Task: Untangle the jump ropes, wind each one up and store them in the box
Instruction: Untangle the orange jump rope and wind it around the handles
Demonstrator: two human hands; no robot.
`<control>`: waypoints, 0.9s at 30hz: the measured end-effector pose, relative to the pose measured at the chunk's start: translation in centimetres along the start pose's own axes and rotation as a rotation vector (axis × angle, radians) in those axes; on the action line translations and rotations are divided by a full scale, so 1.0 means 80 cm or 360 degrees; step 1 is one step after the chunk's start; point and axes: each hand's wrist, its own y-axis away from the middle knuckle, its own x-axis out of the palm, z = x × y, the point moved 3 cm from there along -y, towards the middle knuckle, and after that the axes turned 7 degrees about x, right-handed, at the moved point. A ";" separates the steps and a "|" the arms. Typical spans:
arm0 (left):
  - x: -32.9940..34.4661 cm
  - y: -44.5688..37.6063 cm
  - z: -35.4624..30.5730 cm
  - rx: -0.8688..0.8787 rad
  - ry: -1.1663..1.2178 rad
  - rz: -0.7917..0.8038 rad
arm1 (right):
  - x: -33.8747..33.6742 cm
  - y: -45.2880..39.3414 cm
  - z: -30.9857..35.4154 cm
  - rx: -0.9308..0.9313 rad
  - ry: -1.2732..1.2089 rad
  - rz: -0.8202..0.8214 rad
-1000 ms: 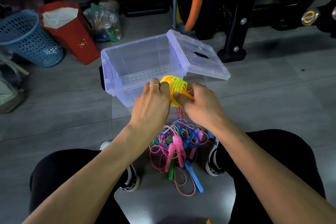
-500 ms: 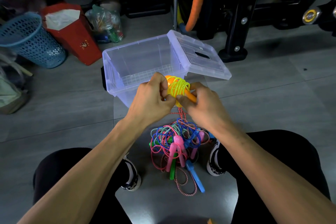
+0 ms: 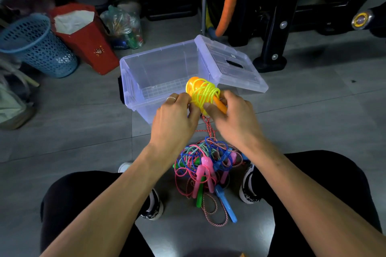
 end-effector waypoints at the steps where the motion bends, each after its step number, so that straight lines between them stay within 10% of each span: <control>1: 0.000 -0.003 -0.001 0.0038 -0.0020 0.0010 | 0.001 -0.001 -0.001 0.0008 -0.0002 -0.0003; 10: -0.010 -0.023 0.016 -0.0343 0.0173 0.0737 | 0.020 -0.001 -0.014 -0.0142 0.0192 0.0009; 17: -0.011 0.002 0.006 -0.0337 0.0521 0.0089 | 0.015 -0.006 -0.010 0.0079 -0.0097 0.0083; 23: -0.011 -0.003 0.005 -0.0667 0.1268 -0.0048 | 0.013 -0.012 -0.005 0.0178 -0.0234 0.0065; 27: -0.015 -0.008 0.008 -0.0521 0.1056 -0.0032 | 0.011 -0.007 0.001 0.0128 -0.0245 0.0108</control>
